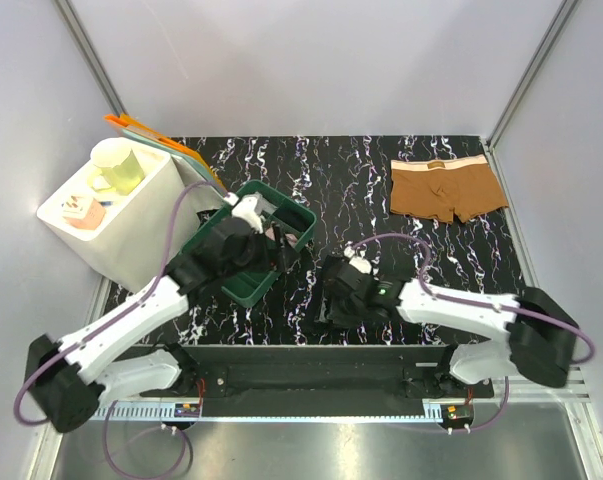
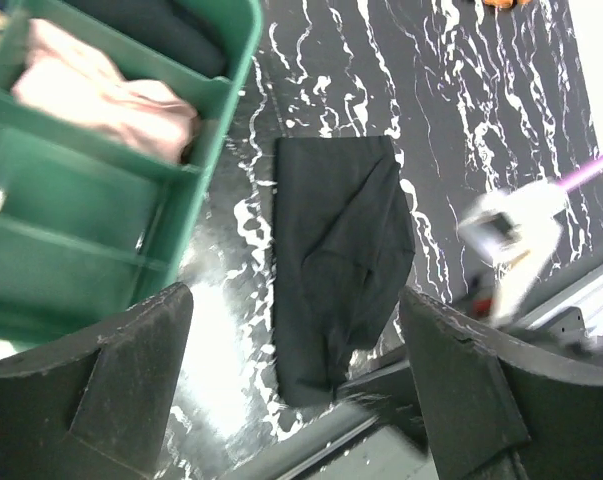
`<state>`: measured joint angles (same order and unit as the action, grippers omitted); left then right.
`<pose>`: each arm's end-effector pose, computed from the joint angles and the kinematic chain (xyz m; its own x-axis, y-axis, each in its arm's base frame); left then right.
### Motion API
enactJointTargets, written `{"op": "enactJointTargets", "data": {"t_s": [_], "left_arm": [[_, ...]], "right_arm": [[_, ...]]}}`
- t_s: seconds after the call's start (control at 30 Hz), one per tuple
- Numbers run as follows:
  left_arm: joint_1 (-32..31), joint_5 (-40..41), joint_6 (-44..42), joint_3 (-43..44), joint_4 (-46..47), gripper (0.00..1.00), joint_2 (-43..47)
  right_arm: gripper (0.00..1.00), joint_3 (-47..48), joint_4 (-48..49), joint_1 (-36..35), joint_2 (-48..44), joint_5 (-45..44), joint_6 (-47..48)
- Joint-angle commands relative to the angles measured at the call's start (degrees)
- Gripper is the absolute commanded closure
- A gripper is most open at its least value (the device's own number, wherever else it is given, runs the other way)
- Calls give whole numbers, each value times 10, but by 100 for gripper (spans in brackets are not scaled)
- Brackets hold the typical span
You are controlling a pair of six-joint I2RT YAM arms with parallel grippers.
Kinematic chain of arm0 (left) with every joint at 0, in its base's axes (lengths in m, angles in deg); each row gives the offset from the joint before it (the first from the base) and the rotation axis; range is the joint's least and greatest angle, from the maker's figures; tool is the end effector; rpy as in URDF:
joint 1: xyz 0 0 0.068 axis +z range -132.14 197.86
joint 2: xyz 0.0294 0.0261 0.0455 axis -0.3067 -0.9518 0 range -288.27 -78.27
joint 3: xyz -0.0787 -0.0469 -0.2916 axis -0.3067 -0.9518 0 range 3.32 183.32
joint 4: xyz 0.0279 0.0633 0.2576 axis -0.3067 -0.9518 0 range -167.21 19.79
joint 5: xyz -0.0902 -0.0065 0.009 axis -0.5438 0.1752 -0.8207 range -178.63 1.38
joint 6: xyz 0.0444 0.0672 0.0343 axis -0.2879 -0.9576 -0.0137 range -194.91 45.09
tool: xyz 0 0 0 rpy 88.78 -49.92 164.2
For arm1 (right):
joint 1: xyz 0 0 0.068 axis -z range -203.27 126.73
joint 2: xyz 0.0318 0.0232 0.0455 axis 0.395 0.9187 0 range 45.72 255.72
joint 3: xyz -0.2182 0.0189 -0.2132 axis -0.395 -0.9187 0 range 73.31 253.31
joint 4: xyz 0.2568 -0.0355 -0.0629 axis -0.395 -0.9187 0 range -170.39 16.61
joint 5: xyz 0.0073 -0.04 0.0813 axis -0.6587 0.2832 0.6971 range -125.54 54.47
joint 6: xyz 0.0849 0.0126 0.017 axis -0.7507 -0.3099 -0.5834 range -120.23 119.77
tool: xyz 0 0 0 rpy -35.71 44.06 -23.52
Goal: Roll the underwear
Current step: Move the underwear to the center of the board.
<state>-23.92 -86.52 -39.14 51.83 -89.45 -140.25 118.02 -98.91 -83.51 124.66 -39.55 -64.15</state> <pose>0.1997 -0.1745 0.2945 -0.7027 -0.1554 -0.6943 0.2860 0.8319 -0.4757 0.1437 0.2406 0.1837 -0.9506 0.1426 -0.2758 0.0121 0.9047 0.4259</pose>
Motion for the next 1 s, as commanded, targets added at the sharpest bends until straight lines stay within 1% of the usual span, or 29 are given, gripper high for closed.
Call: {"op": "enactJointTargets", "data": {"t_s": [0.0,0.07,0.13,0.17,0.23,0.27,0.3,0.37,0.4,0.43,0.47,0.5,0.57,0.6,0.77,0.9,0.97], "left_arm": [[-1,40,-18,-36,-14,13,85],[-10,50,-15,-47,-13,14,98],[-19,54,-4,-61,-9,16,99],[-35,57,3,-66,-5,17,96],[-60,62,29,-83,18,20,80],[-91,69,39,-89,30,21,73],[-105,69,60,-103,57,23,57],[-134,54,83,-118,89,27,39],[-145,52,100,-130,122,30,23],[-155,53,109,-134,135,32,16],[-174,57,117,-139,148,36,10],[-182,58,128,-145,175,38,-2],[-203,62,140,-151,191,42,-16],[-208,64,150,-155,213,44,-31],[-227,62,192,-179,264,62,-85],[-241,63,211,-183,268,72,-111],[-249,72,217,-185,269,75,-121]], "right_arm": [[39,9,-107,-1,-112,-78,-4],[33,11,-131,16,-150,-101,12],[31,-1,-132,60,-170,-89,48],[32,-7,-118,109,-173,-77,65],[33,-16,-103,145,-172,-76,116],[34,-16,-84,182,-166,-72,135],[34,-14,-76,195,-158,-70,164],[37,-7,-57,221,-123,-69,200],[38,-4,-50,239,-110,-67,209],[39,-2,-40,245,-85,-64,217],[41,1,-19,247,-74,-58,226],[42,4,-9,250,-63,-54,228],[43,14,16,250,-36,-43,231],[43,19,21,250,-26,-42,232],[46,30,58,251,29,-24,225],[49,32,66,251,61,-32,230],[50,31,73,250,69,-31,230]]}}
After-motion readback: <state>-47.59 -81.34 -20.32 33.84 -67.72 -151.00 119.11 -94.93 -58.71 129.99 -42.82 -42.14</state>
